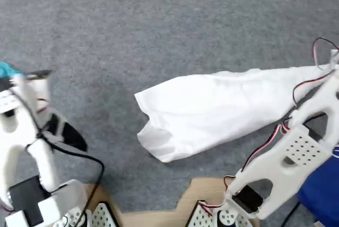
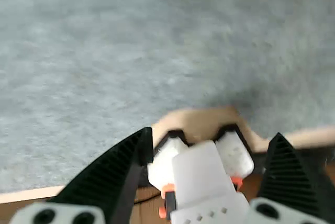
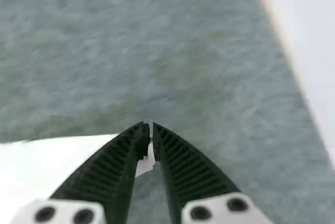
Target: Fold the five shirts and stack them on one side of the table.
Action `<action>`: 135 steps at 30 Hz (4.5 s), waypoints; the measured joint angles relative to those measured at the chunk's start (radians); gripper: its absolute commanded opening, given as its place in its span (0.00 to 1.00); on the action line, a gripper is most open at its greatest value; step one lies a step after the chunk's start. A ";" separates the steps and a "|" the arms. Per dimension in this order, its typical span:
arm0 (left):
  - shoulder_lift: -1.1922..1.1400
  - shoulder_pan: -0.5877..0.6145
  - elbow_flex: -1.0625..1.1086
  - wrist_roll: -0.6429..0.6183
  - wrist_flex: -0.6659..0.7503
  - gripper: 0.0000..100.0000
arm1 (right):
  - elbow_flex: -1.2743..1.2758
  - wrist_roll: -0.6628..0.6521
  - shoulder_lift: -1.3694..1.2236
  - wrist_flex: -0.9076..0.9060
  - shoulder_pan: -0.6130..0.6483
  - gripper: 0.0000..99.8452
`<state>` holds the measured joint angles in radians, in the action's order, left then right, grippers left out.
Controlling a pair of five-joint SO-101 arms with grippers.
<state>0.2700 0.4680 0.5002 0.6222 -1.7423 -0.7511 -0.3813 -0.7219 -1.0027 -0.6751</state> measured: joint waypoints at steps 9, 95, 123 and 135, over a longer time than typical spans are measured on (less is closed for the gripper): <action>0.000 -0.526 0.038 0.000 0.002 0.34 | 0.000 0.000 0.000 -0.230 0.147 0.00; 0.000 -0.859 0.275 -0.203 0.666 0.03 | 0.187 0.117 -0.044 -0.015 0.262 0.00; -0.002 -0.502 -1.189 -0.250 0.069 0.02 | -0.354 0.210 0.311 -0.379 0.365 0.00; 0.043 -0.080 -1.332 -0.141 -0.009 0.02 | -0.712 0.379 0.651 -0.766 0.276 0.00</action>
<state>0.3130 0.3882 -0.8316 0.4810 -1.7515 -1.4630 -0.0023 -0.0713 -1.7683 -0.3989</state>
